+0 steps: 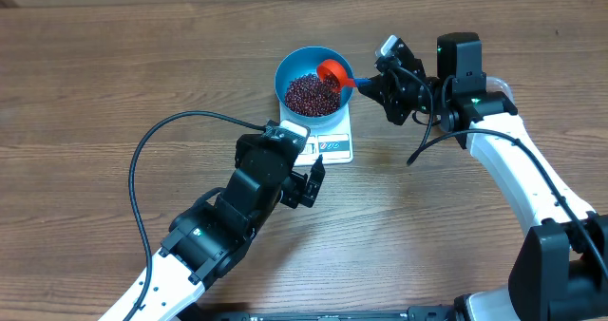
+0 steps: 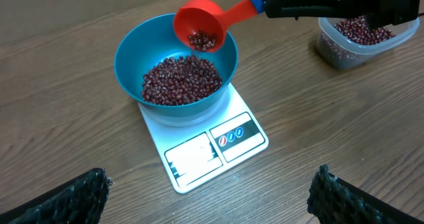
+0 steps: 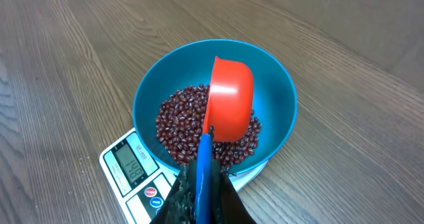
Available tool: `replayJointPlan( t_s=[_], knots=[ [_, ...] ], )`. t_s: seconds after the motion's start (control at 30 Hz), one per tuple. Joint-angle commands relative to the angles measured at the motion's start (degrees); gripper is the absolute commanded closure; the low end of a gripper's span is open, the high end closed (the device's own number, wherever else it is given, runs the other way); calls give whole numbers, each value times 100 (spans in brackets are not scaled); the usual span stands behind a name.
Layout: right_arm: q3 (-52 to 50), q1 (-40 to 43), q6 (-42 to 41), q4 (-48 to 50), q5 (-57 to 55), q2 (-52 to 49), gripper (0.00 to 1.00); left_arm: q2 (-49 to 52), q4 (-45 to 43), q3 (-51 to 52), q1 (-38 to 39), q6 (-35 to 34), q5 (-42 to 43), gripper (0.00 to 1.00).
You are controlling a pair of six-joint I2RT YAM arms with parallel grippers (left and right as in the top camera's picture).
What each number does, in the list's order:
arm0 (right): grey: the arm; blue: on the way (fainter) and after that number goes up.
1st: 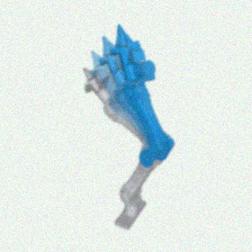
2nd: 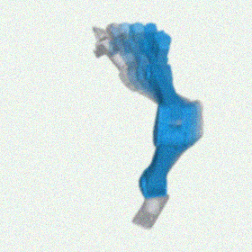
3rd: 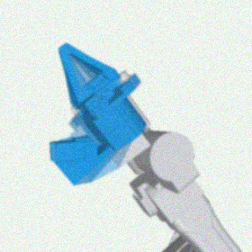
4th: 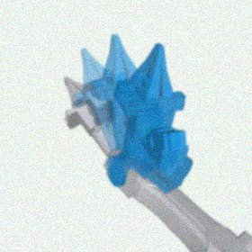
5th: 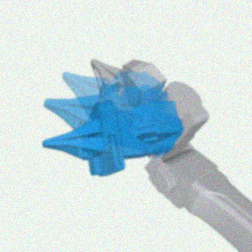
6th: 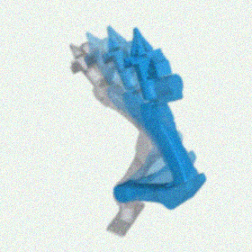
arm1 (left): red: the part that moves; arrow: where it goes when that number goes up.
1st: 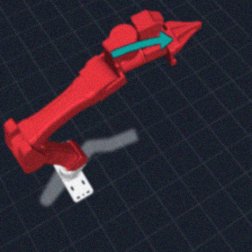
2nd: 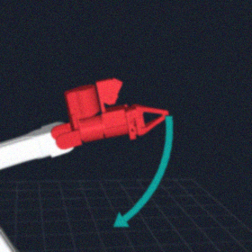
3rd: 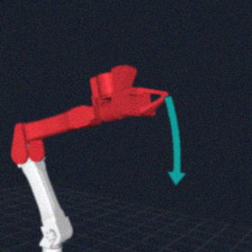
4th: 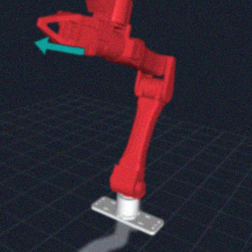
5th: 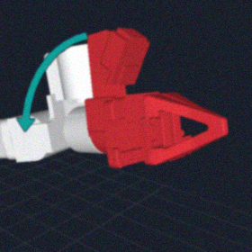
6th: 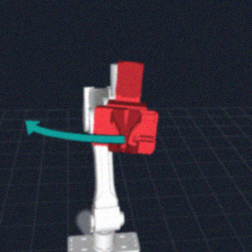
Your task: Scoop item into bowl and weigh 150g on scale
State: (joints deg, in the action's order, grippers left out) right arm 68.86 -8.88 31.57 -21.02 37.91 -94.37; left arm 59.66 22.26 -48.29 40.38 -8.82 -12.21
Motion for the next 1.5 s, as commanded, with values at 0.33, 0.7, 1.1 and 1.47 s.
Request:
replayJointPlan(
  t_s=[0.33, 0.7, 1.1, 1.47],
  knots=[
    [-24, -11, 0, -11, -35, -28, 96, -96, -31, -35, -24, -15, 4, 0],
    [-24, -11, -492, -28, -31, -28, 96, -96, -28, -35, -24, -15, 4, 0],
    [-22, -4, -2704, -4, -33, -26, 96, -96, -28, -35, -24, -15, 2, 0],
    [-22, -4, -3375, 146, -11, -26, 96, -96, -28, -35, -24, -15, 2, 0]
  ],
)
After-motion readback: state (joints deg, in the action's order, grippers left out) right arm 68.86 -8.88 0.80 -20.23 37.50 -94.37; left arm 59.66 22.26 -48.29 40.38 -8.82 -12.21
